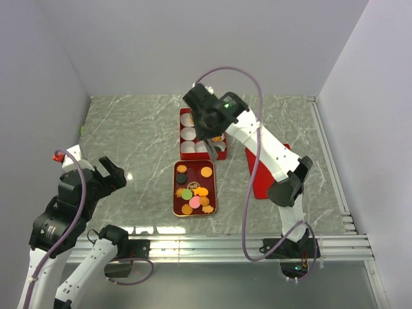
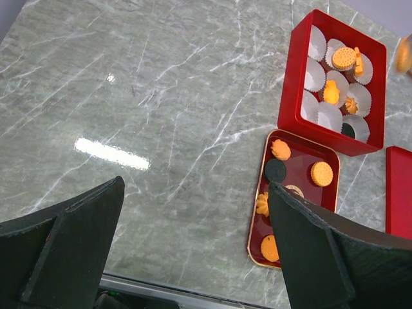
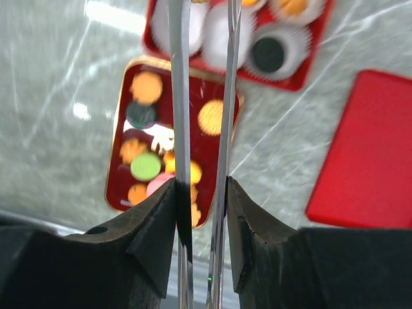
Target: Pack the cookies
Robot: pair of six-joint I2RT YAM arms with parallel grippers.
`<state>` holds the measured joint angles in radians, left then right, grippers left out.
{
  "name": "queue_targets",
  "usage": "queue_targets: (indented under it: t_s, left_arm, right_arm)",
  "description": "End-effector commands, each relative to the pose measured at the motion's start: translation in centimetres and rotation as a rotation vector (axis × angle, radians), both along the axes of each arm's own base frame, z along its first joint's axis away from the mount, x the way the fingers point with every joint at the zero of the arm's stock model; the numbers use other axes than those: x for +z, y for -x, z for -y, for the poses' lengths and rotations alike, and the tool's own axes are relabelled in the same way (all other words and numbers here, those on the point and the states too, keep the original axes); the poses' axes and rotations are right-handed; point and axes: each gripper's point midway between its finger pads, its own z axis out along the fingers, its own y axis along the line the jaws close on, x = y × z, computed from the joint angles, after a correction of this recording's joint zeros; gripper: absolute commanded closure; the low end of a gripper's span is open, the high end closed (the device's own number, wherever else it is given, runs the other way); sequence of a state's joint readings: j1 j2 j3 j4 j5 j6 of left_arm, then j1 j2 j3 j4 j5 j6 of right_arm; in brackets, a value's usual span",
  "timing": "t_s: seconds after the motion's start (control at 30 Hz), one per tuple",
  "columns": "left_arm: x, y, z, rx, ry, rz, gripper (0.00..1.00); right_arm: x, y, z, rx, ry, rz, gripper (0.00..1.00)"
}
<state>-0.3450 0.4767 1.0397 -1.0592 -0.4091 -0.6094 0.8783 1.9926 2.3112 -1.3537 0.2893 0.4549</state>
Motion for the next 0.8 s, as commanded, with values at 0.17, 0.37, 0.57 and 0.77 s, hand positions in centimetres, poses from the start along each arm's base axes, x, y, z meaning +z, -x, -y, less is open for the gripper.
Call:
queue_targets:
  t_s: [0.17,0.37,0.57,0.77]
  left_arm:
    - [0.2,-0.8,0.3,-0.015,-0.016,-0.005,0.01]
    - [-0.1,-0.9,0.5,-0.022,-0.023,-0.017,0.01]
    - [-0.1,-0.9,0.4,-0.014,-0.022,-0.013,0.01]
    - [-0.2,-0.9,0.3,-0.008,-0.024,-0.019,0.01]
  right_arm:
    - [2.4,-4.9,-1.2,-0.007,-0.151,0.072,0.64]
    - [2.1,-8.5,-1.9,-0.035,-0.279,0.068,0.65]
    - [0.6,-11.0,-3.0,-0.027,-0.342,0.047,0.64]
    - [-1.7,-12.5,-3.9,-0.014,-0.345,0.026,0.64]
